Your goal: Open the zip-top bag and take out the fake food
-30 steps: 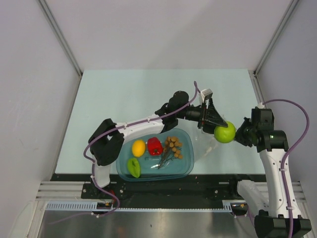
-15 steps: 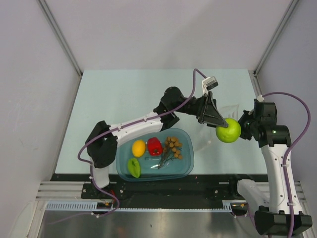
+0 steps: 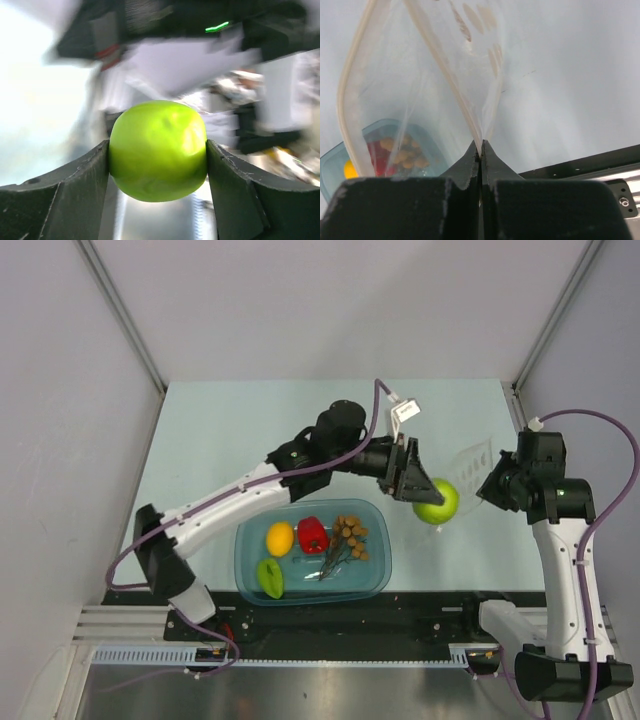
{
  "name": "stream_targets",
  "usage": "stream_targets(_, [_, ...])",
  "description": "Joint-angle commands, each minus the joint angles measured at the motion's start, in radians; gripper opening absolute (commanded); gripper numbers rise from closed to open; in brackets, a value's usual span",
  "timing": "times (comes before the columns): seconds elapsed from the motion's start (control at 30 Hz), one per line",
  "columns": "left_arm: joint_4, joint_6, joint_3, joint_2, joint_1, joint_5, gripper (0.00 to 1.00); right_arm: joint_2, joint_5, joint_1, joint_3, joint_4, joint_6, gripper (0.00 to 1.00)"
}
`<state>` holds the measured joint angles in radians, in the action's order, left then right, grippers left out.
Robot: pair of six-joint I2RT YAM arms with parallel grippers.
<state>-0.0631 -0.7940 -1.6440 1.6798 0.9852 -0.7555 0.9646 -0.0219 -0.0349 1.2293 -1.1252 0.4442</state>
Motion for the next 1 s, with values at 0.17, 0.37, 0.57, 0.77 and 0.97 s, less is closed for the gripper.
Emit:
stream_targets(0.17, [-0.725,0.328,0.333,-0.31,-0.014,0.758,0.0,0.02,0.131,0.026,0.035,0.008,-0.058,0.0])
stream_targets(0.37, [-0.722,0.277,0.623,-0.466,-0.014,0.849,0.0,0.043,0.135,0.026,0.038,0.016,-0.065,0.0])
stream_targets(0.57, [-0.696,0.236,0.776,-0.528,-0.014,0.82,0.0,0.065,0.149,0.021,0.081,0.01,-0.068,0.0])
stream_targets(0.77, [-0.655,0.222,0.837,-0.505,-0.013,0.789,0.0,0.085,0.299,0.027,0.199,-0.076,-0.105,0.0])
stream_targets(0.97, [-0.592,0.225,0.88,-0.424,-0.011,0.733,0.0,0.075,0.372,0.032,0.203,-0.128,-0.121,0.0])
